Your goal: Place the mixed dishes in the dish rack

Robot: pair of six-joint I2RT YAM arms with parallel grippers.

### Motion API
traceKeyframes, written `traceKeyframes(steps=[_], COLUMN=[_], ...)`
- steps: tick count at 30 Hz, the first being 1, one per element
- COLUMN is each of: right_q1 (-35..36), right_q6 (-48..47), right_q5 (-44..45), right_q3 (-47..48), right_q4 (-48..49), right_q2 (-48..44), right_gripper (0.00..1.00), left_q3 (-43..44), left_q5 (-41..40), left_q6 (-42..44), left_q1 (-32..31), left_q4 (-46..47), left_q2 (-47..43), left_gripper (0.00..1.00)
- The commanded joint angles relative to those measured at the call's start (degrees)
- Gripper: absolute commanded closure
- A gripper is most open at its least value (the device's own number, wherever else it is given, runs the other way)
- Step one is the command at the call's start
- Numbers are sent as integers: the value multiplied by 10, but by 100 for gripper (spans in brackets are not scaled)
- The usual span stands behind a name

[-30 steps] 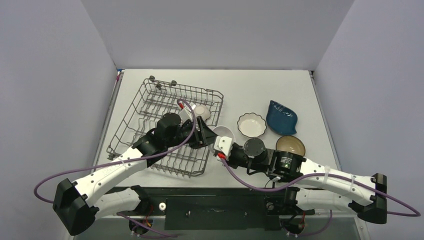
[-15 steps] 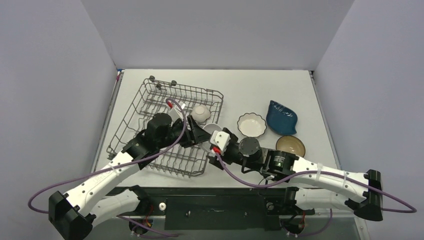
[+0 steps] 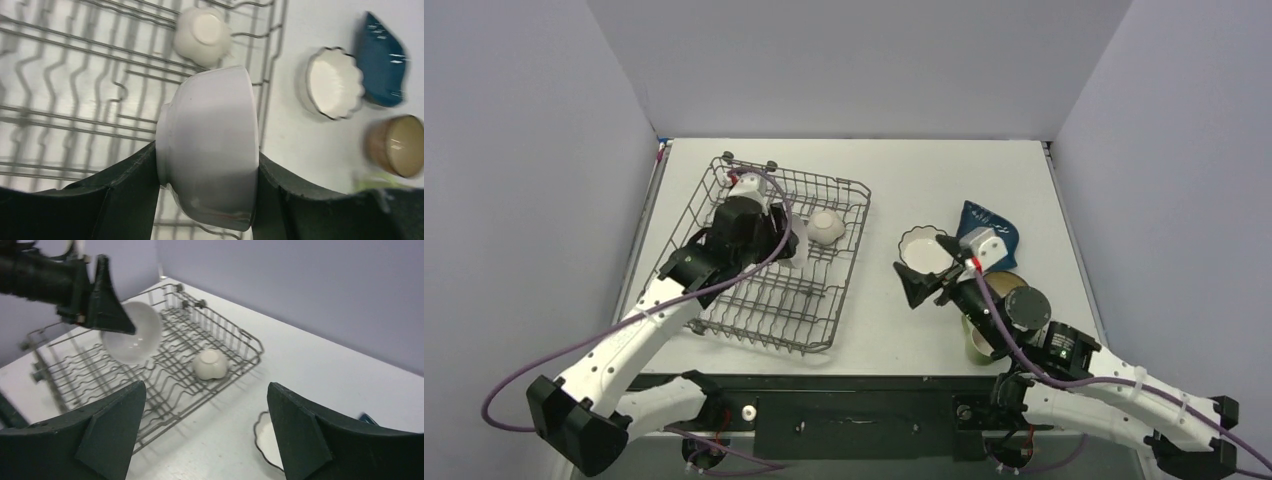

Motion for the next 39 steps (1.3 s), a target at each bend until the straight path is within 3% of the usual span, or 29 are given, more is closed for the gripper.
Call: traceKeyframes(steps=[1,3,7,15,23,34,39], right_q1=[-67,-110,-124,-125,-126,-125,-125], right_q6=[92,110,125,134,139,140,139], right_q5=[80,46,12,37,44,34,32], right_q3=[-31,-42,-49,-53,-61,-58,-56], right_q4=[-29,-43,-64,-90,-91,-91,-92], right_q2=[-33,-56,-89,-126,-131,-124,-122], right_gripper=[12,11,11,11,11,11,11], left_q3=[59,76,115,237,312,317,339], left_q5=[-190,-231,-295,-375,-423,-402,-380], left_q6=[153,200,281,396,503,500,478], left_q1=[4,9,20,32,35,39,40], left_q4=[-1,15,65,83,102,96,59], left_q2=[78,124,215,409,549,601,617], left_gripper=[100,100,100,100,100,100,89])
